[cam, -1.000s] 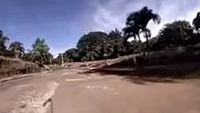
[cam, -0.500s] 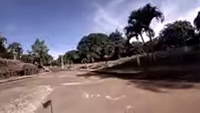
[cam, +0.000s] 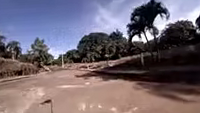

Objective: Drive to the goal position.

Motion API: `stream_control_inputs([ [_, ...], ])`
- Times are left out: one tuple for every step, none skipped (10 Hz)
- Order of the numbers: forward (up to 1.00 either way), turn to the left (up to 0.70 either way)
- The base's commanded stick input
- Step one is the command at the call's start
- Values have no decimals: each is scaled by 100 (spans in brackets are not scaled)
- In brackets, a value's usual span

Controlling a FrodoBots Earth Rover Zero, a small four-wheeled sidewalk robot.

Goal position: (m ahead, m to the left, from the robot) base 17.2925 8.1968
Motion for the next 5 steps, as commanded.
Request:
stream_control_inputs([
  [100,0],
  [100,0],
  [100,0],
  [100,0],
  [100,0],
])
